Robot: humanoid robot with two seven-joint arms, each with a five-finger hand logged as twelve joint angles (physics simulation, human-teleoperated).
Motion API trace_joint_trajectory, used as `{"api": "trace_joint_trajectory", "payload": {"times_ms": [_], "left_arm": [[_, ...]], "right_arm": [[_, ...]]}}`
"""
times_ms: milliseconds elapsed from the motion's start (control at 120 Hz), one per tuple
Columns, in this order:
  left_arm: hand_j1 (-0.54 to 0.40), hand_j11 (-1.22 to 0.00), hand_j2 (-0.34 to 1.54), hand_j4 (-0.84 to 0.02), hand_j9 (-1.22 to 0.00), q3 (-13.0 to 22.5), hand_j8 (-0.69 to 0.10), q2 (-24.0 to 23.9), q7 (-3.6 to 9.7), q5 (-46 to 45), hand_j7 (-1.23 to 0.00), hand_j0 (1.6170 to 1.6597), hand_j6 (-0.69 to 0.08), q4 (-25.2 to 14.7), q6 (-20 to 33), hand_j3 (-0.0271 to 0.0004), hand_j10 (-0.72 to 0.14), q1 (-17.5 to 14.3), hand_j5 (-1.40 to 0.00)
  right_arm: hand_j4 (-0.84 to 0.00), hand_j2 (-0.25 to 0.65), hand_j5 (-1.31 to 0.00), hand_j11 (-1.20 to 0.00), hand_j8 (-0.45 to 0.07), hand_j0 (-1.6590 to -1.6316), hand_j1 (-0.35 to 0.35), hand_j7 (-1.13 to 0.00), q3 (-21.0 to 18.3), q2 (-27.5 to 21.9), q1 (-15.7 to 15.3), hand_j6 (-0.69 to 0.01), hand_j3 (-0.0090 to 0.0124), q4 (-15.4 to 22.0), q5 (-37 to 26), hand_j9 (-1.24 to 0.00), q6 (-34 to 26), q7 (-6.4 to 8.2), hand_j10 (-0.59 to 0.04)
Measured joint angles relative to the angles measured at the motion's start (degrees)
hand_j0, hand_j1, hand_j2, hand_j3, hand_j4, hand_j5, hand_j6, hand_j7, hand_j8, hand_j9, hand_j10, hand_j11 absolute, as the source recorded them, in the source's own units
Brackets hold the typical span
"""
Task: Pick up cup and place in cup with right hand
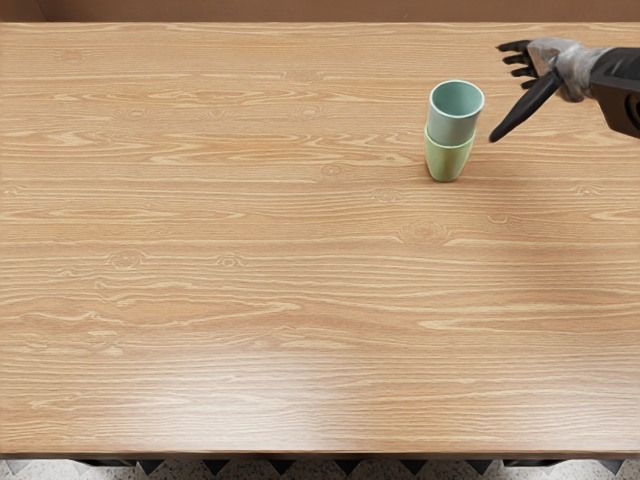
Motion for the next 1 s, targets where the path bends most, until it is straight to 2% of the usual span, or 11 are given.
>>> {"api": "trace_joint_trajectory", "payload": {"times_ms": [67,150,275,358,425,600,717,1000], "left_arm": [[0.349,0.0,0.0,0.0,0.0,0.0,0.0,0.0,0.0,0.0,0.0,1.6581,0.0,0.0,0.0,0.0,0.0,0.0,0.0],[0.349,0.0,0.0,0.0,0.0,0.0,0.0,0.0,0.0,0.0,0.0,1.6581,0.0,0.0,0.0,0.0,0.0,0.0,0.0],[0.349,0.0,0.0,0.0,0.0,0.0,0.0,0.0,0.0,0.0,0.0,1.6581,0.0,0.0,0.0,-0.0001,0.0,0.0,0.0],[0.349,0.0,0.0,0.0,0.0,0.0,0.0,0.0,0.0,0.0,0.0,1.6581,0.0,0.0,0.0,-0.0001,0.0,0.0,0.0],[0.349,0.0,0.0,0.0,0.0,0.0,0.0,0.0,0.0,0.0,0.0,1.6581,0.0,0.0,0.0,-0.0001,0.0,0.0,0.0],[0.349,0.0,0.0,0.0,0.0,0.0,0.0,0.0,0.0,0.0,0.0,1.6581,0.0,0.0,0.0,-0.0001,0.0,0.0,0.0],[0.349,0.0,0.0,0.0,0.0,0.0,0.0,0.0,0.0,0.0,0.0,1.6581,0.0,0.0,0.0,-0.0001,0.0,0.0,0.0],[0.349,0.0,0.0,0.0,0.0,0.0,0.0,0.0,0.0,0.0,0.0,1.6581,0.0,0.0,0.0,-0.0001,0.0,0.1,0.0]], "right_arm": [[-0.03,-0.001,-0.04,-0.04,-0.027,-1.658,-0.314,-0.04,0.0,-3.2,-0.3,-0.027,0.0,0.1,5.2,-0.04,3.9,1.66,-0.029],[-0.021,0.0,-0.03,-0.03,-0.018,-1.658,-0.326,-0.03,0.0,-7.7,-1.0,-0.019,0.0,0.1,12.3,-0.03,10.4,2.71,-0.02],[-0.012,0.0,-0.02,-0.02,-0.011,-1.658,-0.337,-0.01,0.0,-14.7,-4.1,-0.011,0.0,0.4,20.5,-0.02,21.3,3.27,-0.011],[-0.008,0.0,-0.01,-0.01,-0.007,-1.658,-0.341,-0.01,0.0,-17.4,-6.9,-0.007,0.0,0.9,25.1,-0.01,24.4,3.35,-0.007],[-0.006,0.001,-0.01,-0.01,-0.005,-1.658,-0.344,-0.01,-0.1,-18.5,-8.5,-0.005,0.0,3.2,27.9,-0.01,25.6,3.2,-0.005],[-0.002,0.001,0.0,0.0,-0.002,-1.658,-0.347,0.0,-0.4,-19.6,-10.8,-0.002,0.0,12.0,30.9,0.0,26.6,2.9,-0.002],[-0.001,0.001,0.0,0.0,-0.001,-1.658,-0.348,0.0,-0.6,-18.7,-11.5,-0.001,0.0,16.8,31.5,0.0,26.8,2.85,-0.001],[0.0,0.001,0.0,0.0,0.0,-1.6581,-0.349,0.0,-0.6,-12.2,-11.9,0.0,0.0,19.9,31.8,0.0,26.9,2.28,0.0]]}}
